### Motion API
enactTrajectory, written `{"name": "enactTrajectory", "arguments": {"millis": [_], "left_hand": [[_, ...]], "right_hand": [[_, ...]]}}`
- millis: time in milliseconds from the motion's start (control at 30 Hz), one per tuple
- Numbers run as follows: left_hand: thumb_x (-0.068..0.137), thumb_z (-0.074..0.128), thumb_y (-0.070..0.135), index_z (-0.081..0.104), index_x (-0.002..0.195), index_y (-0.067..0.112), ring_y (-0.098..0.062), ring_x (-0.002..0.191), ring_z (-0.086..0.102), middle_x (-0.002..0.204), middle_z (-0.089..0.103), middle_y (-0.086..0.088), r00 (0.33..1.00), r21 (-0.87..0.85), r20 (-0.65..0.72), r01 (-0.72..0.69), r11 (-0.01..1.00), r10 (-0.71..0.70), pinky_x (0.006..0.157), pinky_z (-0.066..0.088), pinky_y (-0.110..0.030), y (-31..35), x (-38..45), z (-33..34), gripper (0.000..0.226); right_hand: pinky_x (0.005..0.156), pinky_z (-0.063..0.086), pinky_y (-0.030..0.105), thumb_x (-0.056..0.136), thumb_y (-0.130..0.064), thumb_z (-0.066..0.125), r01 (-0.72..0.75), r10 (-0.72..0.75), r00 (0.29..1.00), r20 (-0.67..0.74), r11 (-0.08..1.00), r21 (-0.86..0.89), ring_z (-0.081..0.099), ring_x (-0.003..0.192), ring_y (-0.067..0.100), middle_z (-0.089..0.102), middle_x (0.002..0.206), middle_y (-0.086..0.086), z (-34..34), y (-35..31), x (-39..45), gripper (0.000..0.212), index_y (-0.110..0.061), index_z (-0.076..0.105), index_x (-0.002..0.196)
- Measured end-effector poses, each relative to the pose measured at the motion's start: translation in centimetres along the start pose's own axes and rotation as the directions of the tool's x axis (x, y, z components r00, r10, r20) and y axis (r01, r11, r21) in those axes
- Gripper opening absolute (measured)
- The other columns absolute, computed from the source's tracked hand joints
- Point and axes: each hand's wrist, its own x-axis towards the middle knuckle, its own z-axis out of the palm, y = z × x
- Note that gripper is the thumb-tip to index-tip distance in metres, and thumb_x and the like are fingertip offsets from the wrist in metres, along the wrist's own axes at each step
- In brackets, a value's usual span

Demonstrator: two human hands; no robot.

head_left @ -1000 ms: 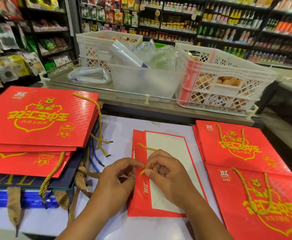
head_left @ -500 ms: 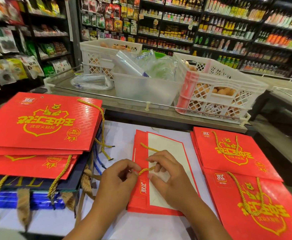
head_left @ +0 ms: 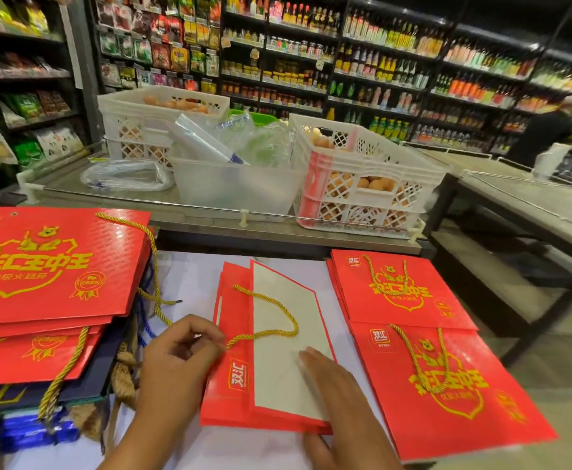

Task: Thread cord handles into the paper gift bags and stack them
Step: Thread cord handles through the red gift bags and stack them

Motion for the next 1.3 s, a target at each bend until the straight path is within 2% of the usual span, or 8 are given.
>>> {"name": "enactTrajectory", "arguments": {"millis": [267,400,500,600,667,733,933,1300], "left_hand": [[0.103,0.054,0.041,0.077,0.107,0.032,-0.006,0.097,0.069,0.110,0.075,0.009,0.909,0.152,0.131,-0.413,0.898,0.396,0.079,0.054,-0.022,6.3,-1.1,0.0,0.026],[0.098,0.048,0.034,0.067,0.125,0.018,-0.018,0.111,0.064,0.132,0.066,-0.003,0.875,0.087,0.033,-0.485,0.870,0.484,0.084,0.052,-0.020,7.7,-0.7,-0.6,0.037],[0.094,0.060,0.020,0.064,0.126,0.021,-0.020,0.106,0.064,0.129,0.067,-0.004,0.932,0.099,-0.020,-0.359,0.928,0.363,0.073,0.057,-0.021,6.5,-0.3,-0.4,0.032],[0.084,0.061,0.054,0.062,0.122,0.056,0.003,0.117,0.060,0.127,0.067,0.021,0.989,0.195,0.120,-0.114,0.974,0.092,0.094,0.050,-0.018,4.8,0.4,-0.6,0.038],[0.061,0.056,0.077,0.055,0.096,0.082,0.023,0.092,0.058,0.112,0.068,0.023,0.970,0.281,0.209,0.063,0.958,-0.125,0.083,0.047,-0.008,4.3,0.6,-0.2,0.035],[0.051,0.058,0.072,0.060,0.075,0.077,0.004,0.066,0.065,0.079,0.074,0.014,0.962,0.298,0.222,0.089,0.950,-0.159,0.066,0.049,-0.019,3.9,-0.3,0.9,0.025],[0.094,0.073,0.007,0.069,0.075,0.021,-0.013,0.040,0.056,0.055,0.068,-0.015,0.941,0.362,0.271,0.094,0.928,-0.201,0.046,0.040,-0.020,3.2,-3.1,2.9,0.024],[0.101,0.065,0.026,0.058,0.079,0.008,-0.026,0.049,0.064,0.060,0.070,-0.014,0.819,0.441,0.511,0.009,0.898,-0.259,0.052,0.049,-0.031,2.9,-3.2,12.3,0.029]], "right_hand": [[0.109,0.046,0.024,0.088,-0.020,0.053,0.041,-0.005,0.926,-0.378,0.996,0.085,0.059,0.133,0.010,0.061,0.146,-0.010,-2.2,-1.9,-1.0,0.053,-0.025,0.065,0.140],[0.098,0.052,0.023,0.089,-0.019,0.065,-0.109,0.326,0.838,-0.438,0.886,0.451,0.067,0.121,0.005,0.072,0.126,-0.017,-4.4,-3.5,-1.5,0.043,-0.039,0.073,0.126],[0.081,0.060,0.027,0.081,-0.044,0.082,-0.153,0.603,0.699,-0.384,0.651,0.744,0.077,0.099,0.016,0.081,0.101,-0.007,-5.9,-4.0,-2.1,0.027,-0.049,0.077,0.106],[0.083,0.062,0.040,0.048,-0.070,0.092,-0.144,0.700,0.672,-0.240,0.442,0.885,0.078,0.095,0.026,0.080,0.104,0.007,-7.4,-3.0,-2.8,0.073,-0.034,0.079,0.110],[0.077,0.064,0.037,0.055,-0.052,0.096,-0.128,0.710,0.690,-0.143,0.313,0.941,0.077,0.091,0.030,0.079,0.105,0.016,-7.8,-2.5,-3.1,0.069,-0.019,0.079,0.112],[0.073,0.064,0.038,0.064,-0.040,0.092,-0.137,0.728,0.679,-0.094,0.251,0.958,0.077,0.088,0.033,0.078,0.101,0.021,-7.9,-1.9,-3.6,0.056,-0.013,0.079,0.111],[0.063,0.055,0.026,0.089,-0.015,0.072,-0.217,0.750,0.617,-0.239,0.454,0.864,0.071,0.071,0.022,0.078,0.082,0.018,-8.6,0.2,-5.8,0.015,-0.024,0.082,0.092],[0.055,0.049,0.031,0.093,-0.037,0.073,-0.565,0.709,0.553,-0.438,0.705,0.428,0.065,0.056,0.011,0.071,0.065,-0.002,-15.5,10.3,-7.8,0.027,-0.018,0.073,0.075]]}}
